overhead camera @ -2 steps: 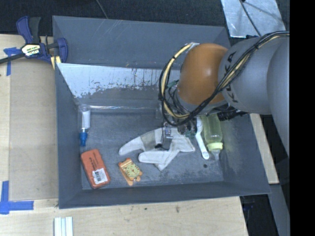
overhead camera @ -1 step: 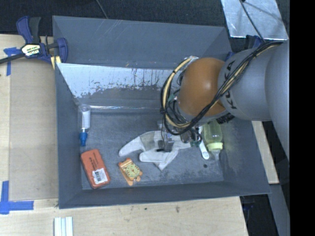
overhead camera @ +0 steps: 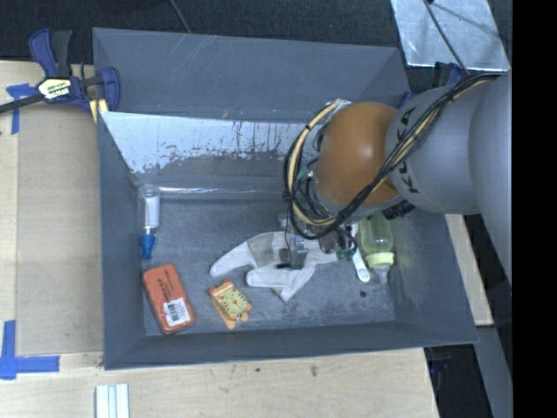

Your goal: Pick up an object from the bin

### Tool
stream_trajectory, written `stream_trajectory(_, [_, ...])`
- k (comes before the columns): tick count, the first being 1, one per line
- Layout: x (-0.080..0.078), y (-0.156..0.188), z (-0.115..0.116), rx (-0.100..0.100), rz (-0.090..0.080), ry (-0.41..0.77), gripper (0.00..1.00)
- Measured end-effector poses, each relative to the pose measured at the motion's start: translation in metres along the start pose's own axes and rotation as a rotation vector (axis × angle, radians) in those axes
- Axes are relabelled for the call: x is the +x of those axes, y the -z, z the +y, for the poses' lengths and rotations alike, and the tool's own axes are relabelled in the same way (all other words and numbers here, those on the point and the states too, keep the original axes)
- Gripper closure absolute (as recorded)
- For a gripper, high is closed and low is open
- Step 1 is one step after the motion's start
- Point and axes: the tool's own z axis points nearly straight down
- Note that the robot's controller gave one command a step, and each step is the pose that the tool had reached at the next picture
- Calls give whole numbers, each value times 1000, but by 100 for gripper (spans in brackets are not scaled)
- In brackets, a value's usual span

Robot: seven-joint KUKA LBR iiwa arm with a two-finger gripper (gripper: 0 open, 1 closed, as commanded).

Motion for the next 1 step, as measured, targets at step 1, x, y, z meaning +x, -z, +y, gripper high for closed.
stream_trajectory(1, [-14, 154, -25, 2, -4, -13, 100])
